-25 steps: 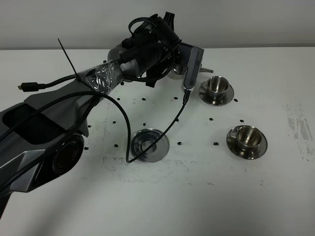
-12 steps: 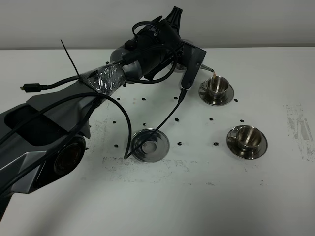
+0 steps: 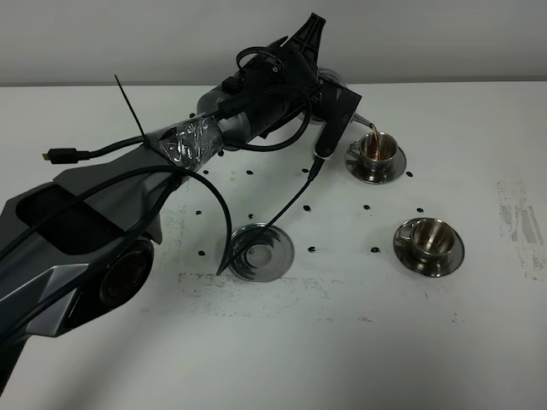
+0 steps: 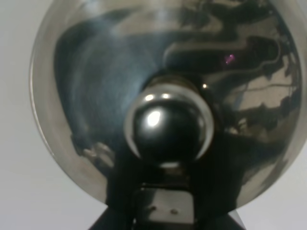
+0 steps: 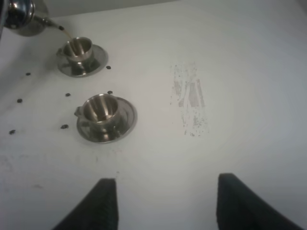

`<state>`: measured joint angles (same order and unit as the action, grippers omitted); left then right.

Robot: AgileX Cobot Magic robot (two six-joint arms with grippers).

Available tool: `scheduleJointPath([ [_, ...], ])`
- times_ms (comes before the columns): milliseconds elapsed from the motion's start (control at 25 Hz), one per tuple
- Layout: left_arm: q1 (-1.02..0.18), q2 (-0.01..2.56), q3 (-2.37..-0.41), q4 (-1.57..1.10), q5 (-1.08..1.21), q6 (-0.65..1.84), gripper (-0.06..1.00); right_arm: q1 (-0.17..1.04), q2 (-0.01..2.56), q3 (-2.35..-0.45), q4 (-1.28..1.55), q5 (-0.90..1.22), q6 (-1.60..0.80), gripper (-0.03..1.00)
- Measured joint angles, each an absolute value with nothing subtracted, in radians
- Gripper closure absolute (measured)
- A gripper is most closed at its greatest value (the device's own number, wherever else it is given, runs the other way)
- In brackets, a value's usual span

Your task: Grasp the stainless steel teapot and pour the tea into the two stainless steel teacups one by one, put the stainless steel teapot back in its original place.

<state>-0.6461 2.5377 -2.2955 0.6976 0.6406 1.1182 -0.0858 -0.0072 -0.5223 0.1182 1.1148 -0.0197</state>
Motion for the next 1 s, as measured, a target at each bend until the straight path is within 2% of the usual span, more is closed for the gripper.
scheduleJointPath([
  [1000, -0.651, 2.538, -2.295, 0.737, 0.630, 1.212, 0.76, -0.086, -0.007, -0.522, 0.117, 1.115, -0.020, 0.52],
])
